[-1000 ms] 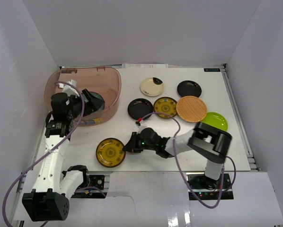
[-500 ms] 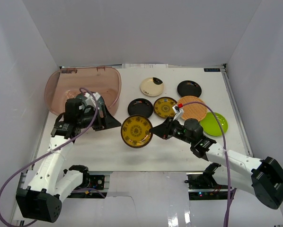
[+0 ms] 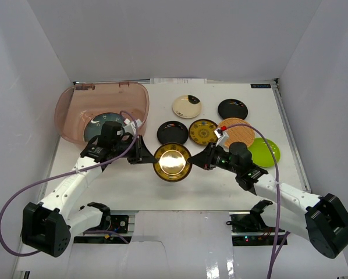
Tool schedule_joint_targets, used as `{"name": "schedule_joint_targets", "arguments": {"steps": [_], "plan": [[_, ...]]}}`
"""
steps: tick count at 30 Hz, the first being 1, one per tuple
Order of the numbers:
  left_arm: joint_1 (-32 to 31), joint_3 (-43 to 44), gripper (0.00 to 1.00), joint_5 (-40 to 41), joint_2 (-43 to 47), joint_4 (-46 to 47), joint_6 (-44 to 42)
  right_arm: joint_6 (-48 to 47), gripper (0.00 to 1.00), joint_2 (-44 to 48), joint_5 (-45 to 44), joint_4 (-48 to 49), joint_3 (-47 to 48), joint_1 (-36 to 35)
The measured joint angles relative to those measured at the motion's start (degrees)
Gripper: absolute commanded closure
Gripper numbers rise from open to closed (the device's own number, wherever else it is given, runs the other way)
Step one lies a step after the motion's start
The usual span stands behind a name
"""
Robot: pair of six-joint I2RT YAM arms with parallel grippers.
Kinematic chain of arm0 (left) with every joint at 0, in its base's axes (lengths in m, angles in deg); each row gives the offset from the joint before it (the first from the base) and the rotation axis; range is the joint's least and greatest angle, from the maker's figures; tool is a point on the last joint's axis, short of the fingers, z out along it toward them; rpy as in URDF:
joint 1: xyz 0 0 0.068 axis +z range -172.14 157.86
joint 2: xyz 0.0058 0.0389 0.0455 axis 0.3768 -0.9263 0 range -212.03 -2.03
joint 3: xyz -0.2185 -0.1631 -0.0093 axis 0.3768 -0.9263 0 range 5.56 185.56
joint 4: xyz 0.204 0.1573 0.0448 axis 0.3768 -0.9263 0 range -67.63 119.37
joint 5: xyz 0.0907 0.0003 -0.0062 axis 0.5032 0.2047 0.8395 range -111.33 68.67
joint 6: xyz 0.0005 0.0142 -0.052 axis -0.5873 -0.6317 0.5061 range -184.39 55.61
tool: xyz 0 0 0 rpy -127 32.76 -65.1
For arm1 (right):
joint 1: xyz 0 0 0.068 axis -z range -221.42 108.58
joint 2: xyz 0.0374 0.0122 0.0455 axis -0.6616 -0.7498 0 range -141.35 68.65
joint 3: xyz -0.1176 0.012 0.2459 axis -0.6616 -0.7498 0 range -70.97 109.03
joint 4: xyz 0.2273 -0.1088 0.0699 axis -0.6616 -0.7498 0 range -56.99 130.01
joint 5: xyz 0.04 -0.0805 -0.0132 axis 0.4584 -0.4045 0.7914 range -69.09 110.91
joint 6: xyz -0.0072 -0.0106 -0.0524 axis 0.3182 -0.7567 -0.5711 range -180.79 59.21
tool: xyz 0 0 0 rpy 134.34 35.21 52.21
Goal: Place the plates into the plastic bin on the countertop
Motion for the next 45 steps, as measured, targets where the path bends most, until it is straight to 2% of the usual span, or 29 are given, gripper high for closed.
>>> {"name": "schedule_joint_targets", "arguments": {"steps": [2, 3, 4, 5, 8, 9, 14, 17, 20, 23, 28, 32, 36, 37, 39, 41, 43, 44, 45], "plan": [[-0.5, 0.0, 0.98, -0.2, -1.7, 0.9, 0.3, 0.1, 0.92, 0.0, 0.4, -0.5, 0.0, 0.7], [-0.8, 0.1, 1.00, 0.1, -2.4, 1.2, 0.2, 0.3, 0.87, 0.0, 0.5, -0.7, 0.0, 0.9], [-1.2, 0.2, 1.00, 0.7, -2.9, 1.3, 0.1, 0.4, 0.76, 0.0, 0.5, -0.8, 0.0, 1.2], [-1.4, 0.2, 1.00, 1.5, -3.2, 1.3, 0.2, 0.6, 0.50, 0.0, 0.7, -0.9, 0.0, 1.5], [-1.8, 2.3, 1.00, 4.3, -3.7, 1.0, 1.3, 0.3, 0.29, 0.3, 2.3, -1.4, 0.6, 2.0], [-1.8, 3.9, 1.00, 5.6, -3.8, 0.7, 1.5, 0.2, 0.29, 0.6, 2.6, -1.6, 0.7, 2.3], [0.7, 15.5, 1.00, 12.8, -3.8, 2.3, 2.4, -1.5, 0.32, 2.1, 2.3, -3.7, 1.8, 5.0], [9.6, 18.5, 1.00, 12.9, -3.7, 5.9, 4.4, -2.5, 0.37, 1.8, -0.7, -5.0, 1.9, 5.2], [20.0, 18.3, 1.00, 16.5, -3.7, 7.3, 6.4, -2.6, 0.40, -1.0, -4.0, -5.4, 2.0, 5.2], [26.4, 16.6, 1.00, 22.2, -3.6, 7.8, 8.0, -1.9, 0.40, -7.2, -7.8, -5.0, 2.3, 5.1], [29.4, 11.9, 1.00, 31.3, -4.1, 8.1, 9.1, 2.4, 0.36, -17.9, -14.1, -1.7, 3.9, 3.3], [30.4, 11.3, 1.00, 37.3, -8.4, 8.5, 8.9, 6.8, 0.35, -27.5, -18.1, 2.8, 8.1, 1.0], [30.8, 11.3, 0.92, 41.9, -14.2, 8.7, 8.3, 11.5, 0.39, -35.7, -21.0, 8.3, 11.2, 0.0], [30.9, 11.1, 0.84, 42.9, -15.1, 8.7, 8.1, 12.4, 0.41, -37.4, -21.9, 9.0, 12.0, 0.0], [30.9, 10.4, 0.77, 44.4, -15.6, 8.7, 7.6, 14.4, 0.45, -41.1, -23.9, 10.5, 13.9, 0.0], [30.9, 9.9, 0.64, 45.6, -15.5, 8.8, 6.9, 16.2, 0.55, -43.9, -25.5, 12.0, 16.2, 0.1], [30.9, 9.9, 0.59, 46.7, -15.4, 9.2, 6.5, 18.1, 0.64, -46.4, -26.8, 13.0, 17.9, 0.1], [30.9, 9.9, 0.51, 47.0, -15.3, 9.4, 6.2, 18.8, 0.68, -47.5, -27.2, 13.6, 18.3, 0.2], [30.9, 9.9, 0.48, 47.2, -15.1, 9.8, 5.9, 19.5, 0.72, -48.3, -27.7, 14.1, 18.7, 0.3]]}}
